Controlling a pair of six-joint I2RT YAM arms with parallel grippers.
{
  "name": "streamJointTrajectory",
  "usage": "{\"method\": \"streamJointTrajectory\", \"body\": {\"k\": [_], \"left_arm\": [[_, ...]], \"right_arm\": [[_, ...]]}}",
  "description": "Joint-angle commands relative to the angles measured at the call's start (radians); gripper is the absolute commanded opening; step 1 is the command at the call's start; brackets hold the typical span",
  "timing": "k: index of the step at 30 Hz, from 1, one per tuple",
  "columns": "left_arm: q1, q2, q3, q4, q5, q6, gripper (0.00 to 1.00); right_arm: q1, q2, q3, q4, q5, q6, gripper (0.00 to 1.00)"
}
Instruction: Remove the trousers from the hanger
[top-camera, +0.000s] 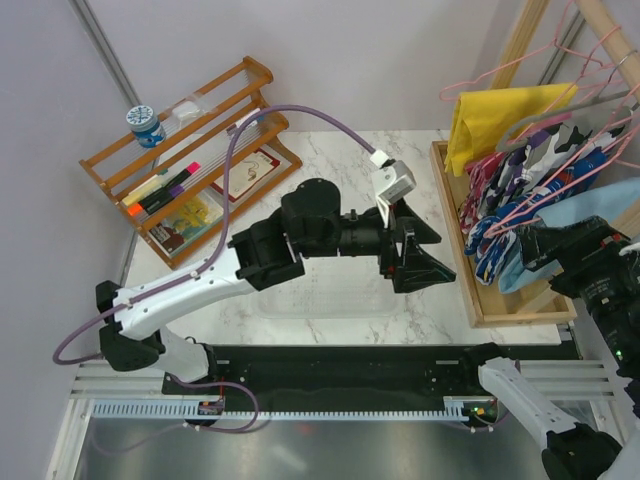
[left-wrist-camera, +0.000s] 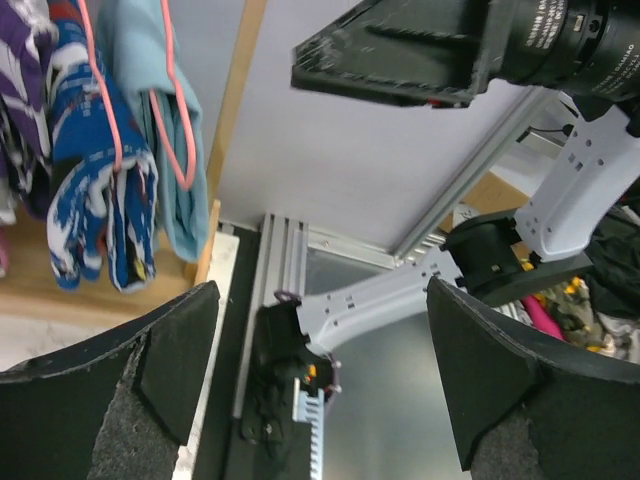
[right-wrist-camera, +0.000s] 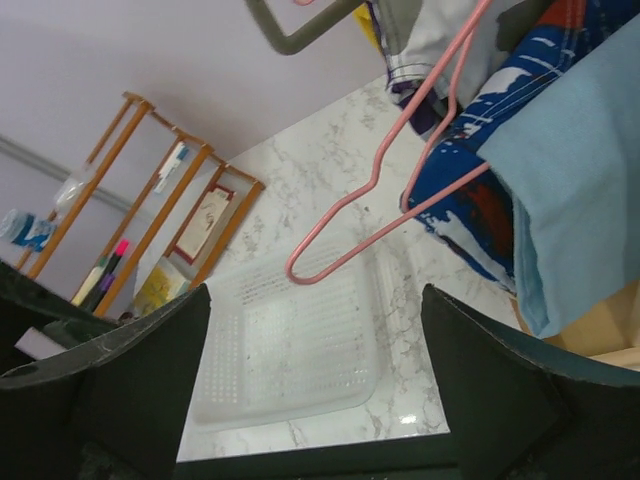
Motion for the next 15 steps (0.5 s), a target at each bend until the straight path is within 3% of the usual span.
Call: {"method": "streamJointTrajectory", "body": {"k": [1, 6, 7, 9, 15], "left_arm": [[-0.018, 0.104, 0.093, 0.063, -0.048, 0.14, 0.92], [-0.018, 0.222, 0.152, 0.142, -0.062, 0.169, 0.91], [-0.02, 0.242, 0.172, 0.14, -0.062, 0.172, 0.91], [-0.018, 0.276, 0.239, 0.125, -0.047, 0.17, 0.9], [-0.017, 0.375, 0.35, 0.131, -0.062, 0.169, 0.89]], "right_arm": [[0.011, 0.037, -0.01, -0.049, 0.199, 0.007, 0.9], [0.027, 0.05, -0.161, 0.08, 0.234, -0.01, 0.77], [0.027, 0.057, -0.184, 0.103, 0.254, -0.01, 0.69], [0.027, 0.058, -0.201, 0.138, 0.278, -0.017, 0.64], [0.03, 0.086, -0.221, 0.219, 0.335, -0.031, 0.62]]}}
